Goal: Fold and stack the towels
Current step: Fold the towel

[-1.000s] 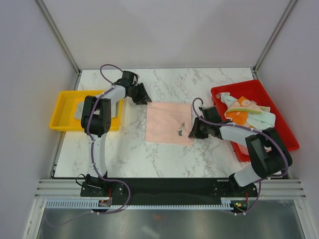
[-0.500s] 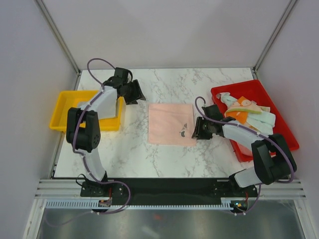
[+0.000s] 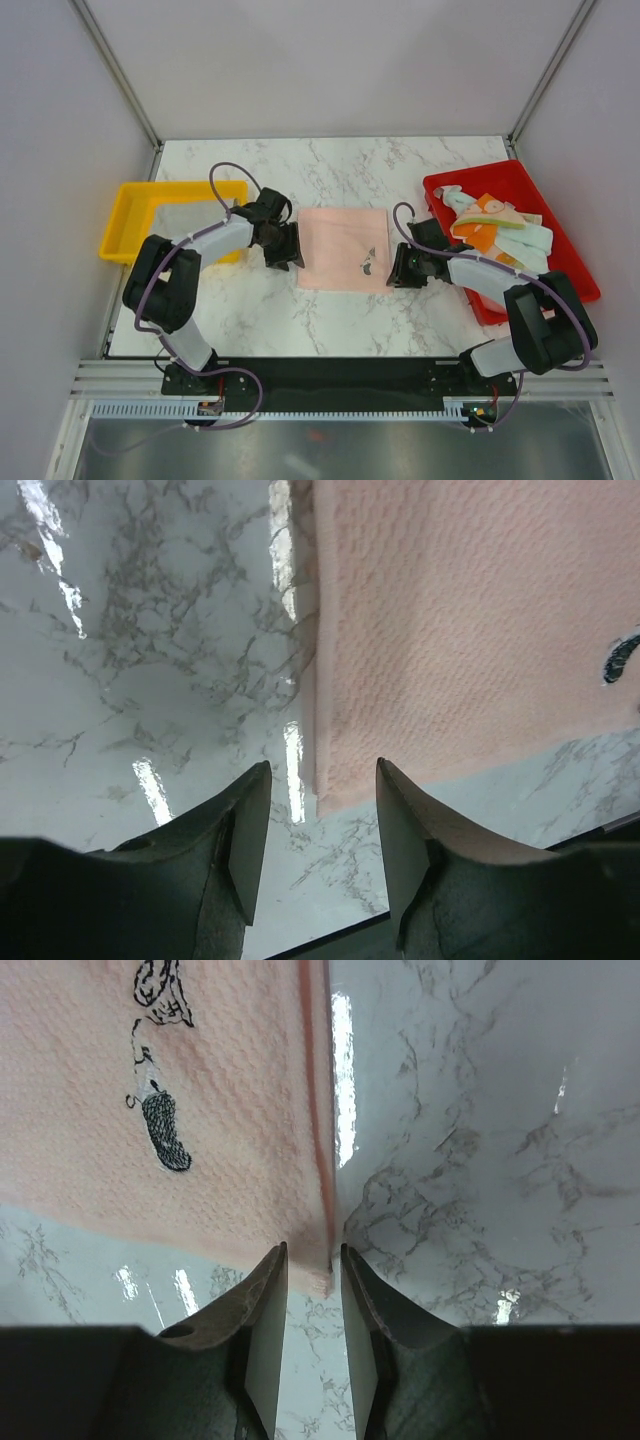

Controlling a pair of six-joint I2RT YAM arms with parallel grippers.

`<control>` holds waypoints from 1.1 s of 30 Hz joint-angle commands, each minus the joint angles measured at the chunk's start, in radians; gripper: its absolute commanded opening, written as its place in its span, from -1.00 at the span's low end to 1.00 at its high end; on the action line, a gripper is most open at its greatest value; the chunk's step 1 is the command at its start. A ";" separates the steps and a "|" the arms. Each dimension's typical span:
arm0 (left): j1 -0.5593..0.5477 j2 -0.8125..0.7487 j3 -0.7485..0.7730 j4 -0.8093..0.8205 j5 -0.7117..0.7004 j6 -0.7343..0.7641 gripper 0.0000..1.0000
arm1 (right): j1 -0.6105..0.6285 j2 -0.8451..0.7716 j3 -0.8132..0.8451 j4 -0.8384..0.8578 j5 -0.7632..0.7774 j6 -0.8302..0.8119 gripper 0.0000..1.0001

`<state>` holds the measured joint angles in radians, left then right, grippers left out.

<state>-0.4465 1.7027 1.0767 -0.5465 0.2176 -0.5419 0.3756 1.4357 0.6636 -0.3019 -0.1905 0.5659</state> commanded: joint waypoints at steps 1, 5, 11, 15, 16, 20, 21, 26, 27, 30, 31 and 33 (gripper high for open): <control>0.009 -0.057 -0.033 0.039 -0.001 -0.013 0.06 | -0.001 0.014 -0.033 0.050 0.013 0.012 -0.31; 0.009 -0.060 -0.063 0.068 0.063 -0.029 0.01 | -0.001 0.008 -0.038 0.058 0.023 0.009 -0.48; 0.006 -0.049 -0.110 0.100 0.089 -0.056 -0.02 | 0.000 -0.003 -0.019 0.049 0.023 0.011 -0.96; 0.000 -0.051 -0.124 0.106 0.095 -0.059 -0.04 | -0.001 -0.023 0.017 0.020 0.014 0.009 -1.00; 0.000 -0.051 -0.126 0.111 0.098 -0.061 -0.05 | -0.001 -0.027 0.025 0.014 0.010 0.011 -1.00; -0.003 -0.034 -0.126 0.137 0.150 -0.067 -0.20 | -0.001 -0.043 0.048 -0.009 -0.020 0.025 -1.00; -0.003 -0.019 -0.124 0.140 0.155 -0.072 -0.29 | 0.000 -0.050 0.053 -0.012 -0.024 0.028 -1.00; -0.003 -0.006 -0.136 0.154 0.144 -0.078 -0.86 | -0.001 -0.069 0.071 -0.045 -0.006 0.026 -0.97; -0.003 -0.008 -0.141 0.157 0.143 -0.078 -0.91 | -0.001 -0.066 0.080 -0.055 0.003 0.019 -0.97; -0.003 -0.006 -0.149 0.160 0.138 -0.078 -0.95 | -0.001 -0.055 0.082 -0.071 0.026 0.011 -0.99; -0.003 -0.006 -0.152 0.161 0.137 -0.078 -0.95 | -0.001 -0.049 0.080 -0.069 0.023 0.009 -1.00; -0.003 -0.008 -0.158 0.166 0.134 -0.078 -0.95 | -0.001 -0.028 0.080 -0.068 0.020 0.005 -1.00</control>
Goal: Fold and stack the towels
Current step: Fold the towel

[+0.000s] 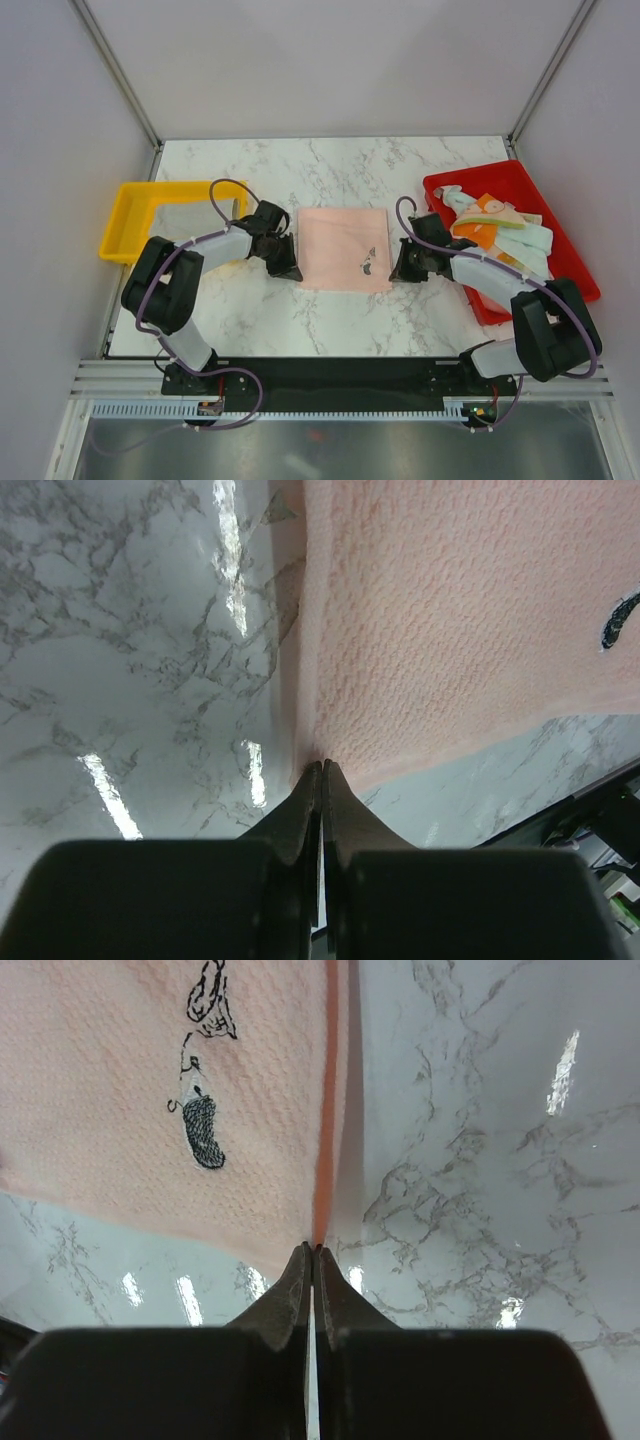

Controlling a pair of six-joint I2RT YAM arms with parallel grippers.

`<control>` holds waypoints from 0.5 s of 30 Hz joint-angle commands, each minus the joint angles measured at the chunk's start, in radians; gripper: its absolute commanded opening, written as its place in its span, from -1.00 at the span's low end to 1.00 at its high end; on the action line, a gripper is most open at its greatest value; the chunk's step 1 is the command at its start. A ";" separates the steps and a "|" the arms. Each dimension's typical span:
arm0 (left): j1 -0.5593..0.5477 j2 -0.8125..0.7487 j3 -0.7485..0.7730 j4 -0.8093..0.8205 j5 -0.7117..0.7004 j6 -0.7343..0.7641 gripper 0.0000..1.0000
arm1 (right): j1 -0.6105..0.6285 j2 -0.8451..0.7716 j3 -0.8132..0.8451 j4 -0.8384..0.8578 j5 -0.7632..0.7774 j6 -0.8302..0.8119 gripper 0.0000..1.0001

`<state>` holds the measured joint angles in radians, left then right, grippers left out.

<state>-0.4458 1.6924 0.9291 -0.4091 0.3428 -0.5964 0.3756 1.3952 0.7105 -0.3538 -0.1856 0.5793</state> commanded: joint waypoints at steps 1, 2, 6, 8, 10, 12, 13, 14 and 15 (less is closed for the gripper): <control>-0.004 0.003 -0.012 0.027 0.007 -0.023 -0.96 | -0.001 0.022 0.033 -0.017 0.015 -0.015 -0.93; -0.004 0.004 -0.013 0.029 0.007 -0.023 -0.95 | -0.001 0.030 0.035 -0.017 0.012 -0.022 -0.82; -0.004 0.007 -0.018 0.033 0.010 -0.022 -0.96 | 0.000 0.041 0.035 -0.016 0.034 -0.033 -0.83; -0.004 0.009 -0.018 0.036 0.009 -0.022 -0.95 | -0.001 0.042 0.037 -0.013 0.034 -0.038 -1.00; -0.004 0.012 -0.016 0.038 0.010 -0.022 -0.96 | -0.001 0.041 0.038 -0.008 0.028 -0.041 -1.00; -0.004 0.018 -0.015 0.041 0.010 -0.023 -0.95 | -0.001 0.030 0.044 -0.008 0.026 -0.039 -1.00; -0.004 0.021 -0.016 0.041 0.013 -0.023 -0.95 | -0.001 0.025 0.047 -0.014 0.018 -0.036 -1.00; -0.004 0.023 -0.016 0.042 0.010 -0.025 -0.95 | -0.001 0.012 0.055 -0.022 0.012 -0.032 -1.00; -0.004 0.027 -0.018 0.043 0.006 -0.023 -0.95 | 0.000 0.005 0.072 -0.031 0.006 -0.026 -1.00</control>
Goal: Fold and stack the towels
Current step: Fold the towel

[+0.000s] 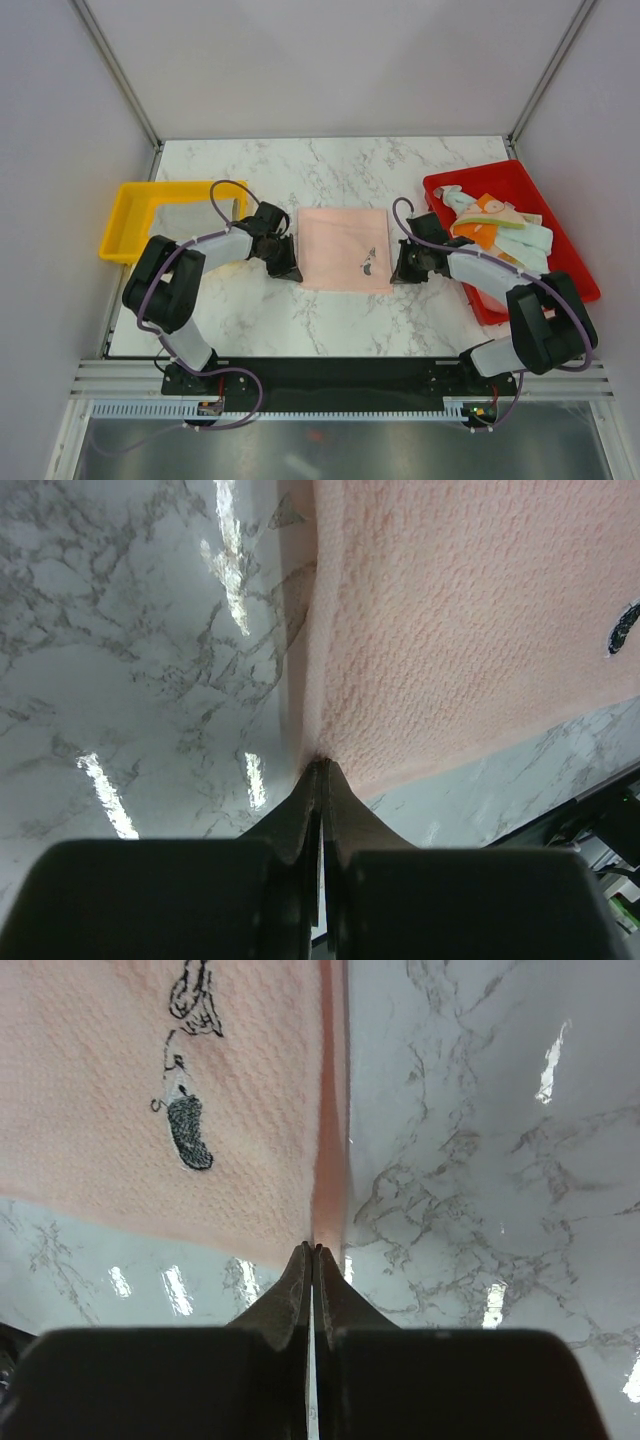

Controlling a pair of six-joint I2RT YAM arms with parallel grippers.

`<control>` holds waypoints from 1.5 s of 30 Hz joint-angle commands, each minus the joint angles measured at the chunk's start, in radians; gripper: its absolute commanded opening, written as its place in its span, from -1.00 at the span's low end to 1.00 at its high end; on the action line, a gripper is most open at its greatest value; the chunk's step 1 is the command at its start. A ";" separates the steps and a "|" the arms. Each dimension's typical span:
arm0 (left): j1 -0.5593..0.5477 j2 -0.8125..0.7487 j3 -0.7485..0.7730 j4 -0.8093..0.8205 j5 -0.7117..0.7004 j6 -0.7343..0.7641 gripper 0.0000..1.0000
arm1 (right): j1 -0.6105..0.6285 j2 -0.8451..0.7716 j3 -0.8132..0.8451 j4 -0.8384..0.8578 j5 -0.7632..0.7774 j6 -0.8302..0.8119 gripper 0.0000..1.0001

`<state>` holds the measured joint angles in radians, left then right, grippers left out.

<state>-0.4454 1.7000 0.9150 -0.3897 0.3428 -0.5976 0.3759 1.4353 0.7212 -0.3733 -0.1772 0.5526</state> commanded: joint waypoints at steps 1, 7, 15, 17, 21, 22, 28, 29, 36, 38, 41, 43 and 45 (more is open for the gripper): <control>-0.004 0.018 -0.005 0.023 0.001 -0.024 -0.95 | -0.002 -0.044 0.069 -0.024 -0.010 0.012 -1.00; -0.006 0.027 -0.015 0.038 -0.005 -0.031 -0.95 | 0.006 -0.150 -0.109 0.052 -0.053 0.197 -1.00; -0.006 0.043 -0.028 0.058 -0.002 -0.042 -0.96 | 0.026 -0.223 -0.312 0.309 -0.085 0.314 -1.00; -0.007 0.043 -0.028 0.061 -0.002 -0.044 -0.96 | 0.031 -0.213 -0.313 0.329 -0.074 0.316 -1.00; -0.010 0.043 -0.028 0.061 -0.005 -0.045 -0.95 | 0.034 -0.185 -0.330 0.364 -0.082 0.329 -1.00; -0.010 0.044 -0.030 0.061 -0.005 -0.045 -0.96 | 0.035 -0.185 -0.330 0.366 -0.081 0.340 -1.00; -0.010 0.047 -0.033 0.061 -0.008 -0.045 -0.95 | 0.034 -0.279 -0.185 0.158 0.024 0.276 -1.00; -0.010 0.043 -0.033 0.061 -0.008 -0.045 -0.95 | 0.034 -0.279 -0.122 0.113 0.077 0.239 -1.00; -0.010 0.023 -0.030 0.049 -0.033 -0.045 -0.95 | 0.037 -0.271 -0.063 0.033 0.001 0.262 -1.00; -0.010 0.026 -0.034 0.048 -0.034 -0.045 -0.95 | 0.044 -0.332 -0.115 0.053 -0.013 0.312 -1.00; -0.012 0.038 -0.041 0.052 -0.036 -0.045 -0.95 | 0.086 -0.441 -0.240 0.111 0.033 0.423 -1.00; -0.013 0.041 -0.042 0.057 -0.036 -0.047 -0.95 | 0.096 -0.475 -0.304 0.152 0.073 0.458 -1.00; -0.015 0.044 -0.041 0.060 -0.034 -0.050 -0.96 | 0.097 -0.472 -0.374 0.222 0.070 0.466 -1.00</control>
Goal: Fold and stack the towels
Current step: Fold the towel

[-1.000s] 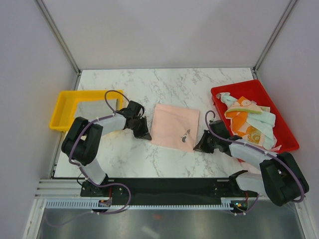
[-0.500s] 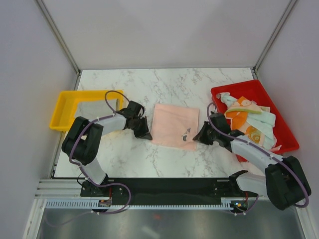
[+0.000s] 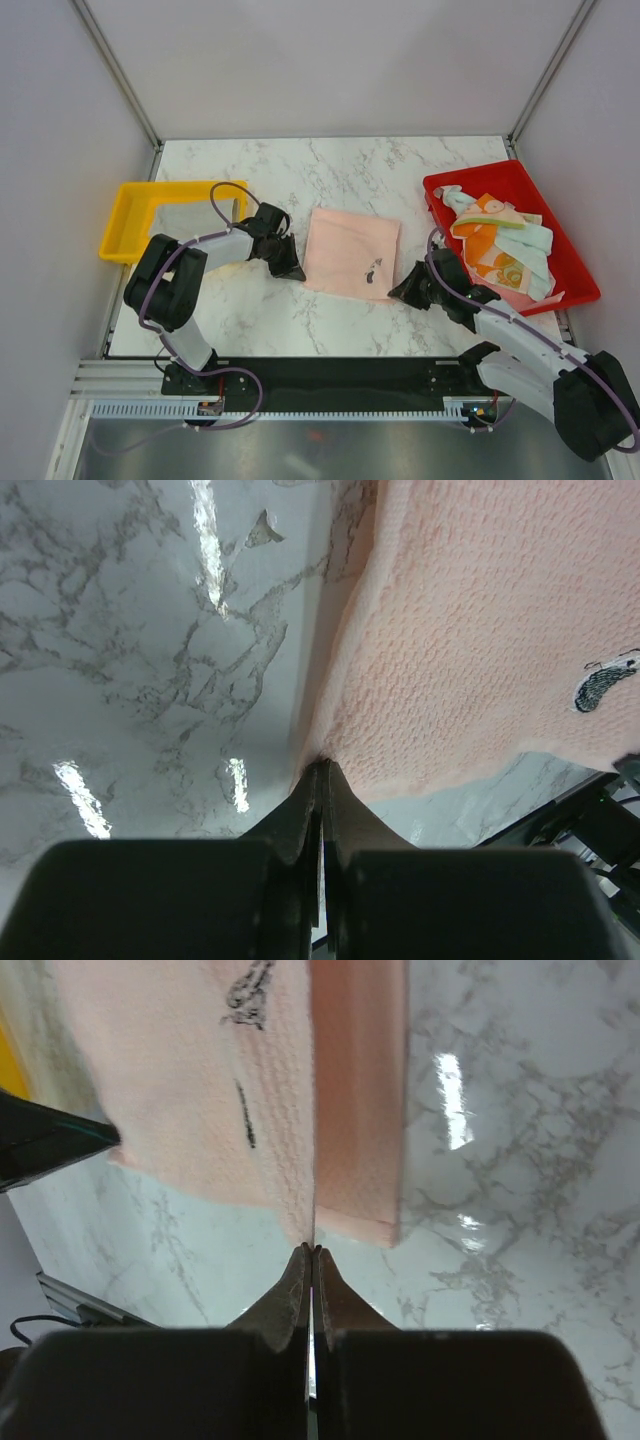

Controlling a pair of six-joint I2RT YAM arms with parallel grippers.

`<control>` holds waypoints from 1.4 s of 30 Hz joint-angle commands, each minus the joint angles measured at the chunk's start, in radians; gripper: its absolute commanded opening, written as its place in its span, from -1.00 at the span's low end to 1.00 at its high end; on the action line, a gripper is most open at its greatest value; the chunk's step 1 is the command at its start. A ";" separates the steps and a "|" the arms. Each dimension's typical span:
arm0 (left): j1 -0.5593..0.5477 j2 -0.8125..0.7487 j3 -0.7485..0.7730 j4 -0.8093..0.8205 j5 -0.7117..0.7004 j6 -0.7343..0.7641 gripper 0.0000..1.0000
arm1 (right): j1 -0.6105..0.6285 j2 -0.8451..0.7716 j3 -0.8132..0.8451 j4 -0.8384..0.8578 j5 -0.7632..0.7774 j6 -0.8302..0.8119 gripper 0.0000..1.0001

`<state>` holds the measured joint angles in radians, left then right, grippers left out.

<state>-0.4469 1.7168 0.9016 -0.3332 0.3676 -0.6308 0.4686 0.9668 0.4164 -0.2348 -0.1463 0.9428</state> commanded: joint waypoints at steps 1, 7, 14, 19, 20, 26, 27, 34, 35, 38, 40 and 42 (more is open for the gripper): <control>-0.013 0.029 -0.027 0.008 -0.061 -0.021 -0.96 | 0.005 0.013 -0.091 0.097 0.033 0.076 -1.00; -0.024 0.033 -0.032 0.016 -0.061 -0.033 -0.96 | 0.008 0.073 -0.108 0.161 0.054 0.056 -1.00; -0.027 0.038 -0.040 0.017 -0.076 -0.032 -0.96 | 0.010 0.102 -0.166 0.223 0.054 0.091 -1.00; -0.027 0.043 -0.044 0.017 -0.084 -0.033 -0.95 | 0.011 0.072 -0.189 0.218 0.060 0.105 -1.00; -0.027 0.043 -0.044 0.019 -0.087 -0.033 -0.95 | 0.013 0.069 -0.189 0.213 0.063 0.103 -1.00; -0.027 0.018 -0.033 -0.019 -0.131 -0.024 -0.95 | 0.013 0.102 -0.139 0.057 0.191 0.002 -1.00; -0.027 0.009 -0.032 -0.030 -0.147 -0.023 -0.96 | 0.013 0.107 -0.130 0.019 0.206 -0.012 -1.00; -0.027 -0.071 -0.062 -0.078 -0.236 -0.030 -0.95 | 0.013 0.086 -0.111 -0.040 0.234 -0.058 -1.00; -0.027 -0.072 -0.067 -0.078 -0.239 -0.033 -0.95 | 0.015 0.082 -0.111 -0.038 0.226 -0.064 -1.00; -0.030 -0.066 -0.079 -0.076 -0.228 -0.041 -0.95 | 0.015 0.072 -0.123 -0.011 0.183 -0.071 -1.00; -0.035 -0.068 -0.073 -0.075 -0.222 -0.043 -0.95 | 0.016 0.062 -0.137 0.006 0.160 -0.068 -1.00; -0.035 -0.075 -0.058 -0.076 -0.202 -0.035 -0.93 | 0.016 0.050 -0.140 0.023 0.148 -0.064 -1.00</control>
<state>-0.4805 1.6527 0.8589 -0.3382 0.2584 -0.6666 0.4828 1.0317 0.3038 -0.1425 -0.0177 0.9123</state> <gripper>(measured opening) 0.029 0.007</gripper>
